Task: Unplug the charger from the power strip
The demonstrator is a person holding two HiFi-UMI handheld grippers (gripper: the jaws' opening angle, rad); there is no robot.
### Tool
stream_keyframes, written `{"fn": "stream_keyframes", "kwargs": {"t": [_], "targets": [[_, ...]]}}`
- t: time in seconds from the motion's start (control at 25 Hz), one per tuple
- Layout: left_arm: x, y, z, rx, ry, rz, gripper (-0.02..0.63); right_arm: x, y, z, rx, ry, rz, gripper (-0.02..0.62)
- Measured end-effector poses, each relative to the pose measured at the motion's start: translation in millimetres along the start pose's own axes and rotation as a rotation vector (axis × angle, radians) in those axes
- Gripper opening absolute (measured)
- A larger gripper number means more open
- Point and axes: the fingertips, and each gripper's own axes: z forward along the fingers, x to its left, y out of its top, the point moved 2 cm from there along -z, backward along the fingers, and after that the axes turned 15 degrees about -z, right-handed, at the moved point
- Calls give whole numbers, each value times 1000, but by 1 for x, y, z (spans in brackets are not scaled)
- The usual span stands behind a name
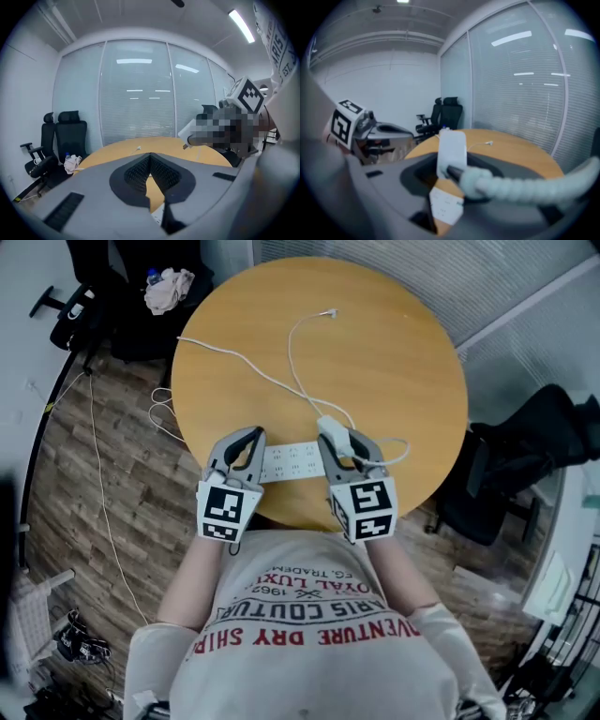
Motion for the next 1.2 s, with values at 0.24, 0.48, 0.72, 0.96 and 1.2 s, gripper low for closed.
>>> {"fn": "stream_keyframes", "kwargs": {"t": [0.24,0.48,0.72,0.96,1.2], "targets": [[-10,56,-31,-186,20,-25,29,-7,18,-17,-83,10,41,155],[-11,74,-41,-235,41,-46,29,-14,39,-24,-149,6,21,155],[-10,79,-46,-247,41,-49,29,-14,45,-27,-176,6,9,155],[-5,79,-50,-252,52,-66,29,-10,45,-30,-178,5,7,155],[-10,78,-53,-252,44,-75,29,-7,51,-37,-213,0,-5,155]]}}
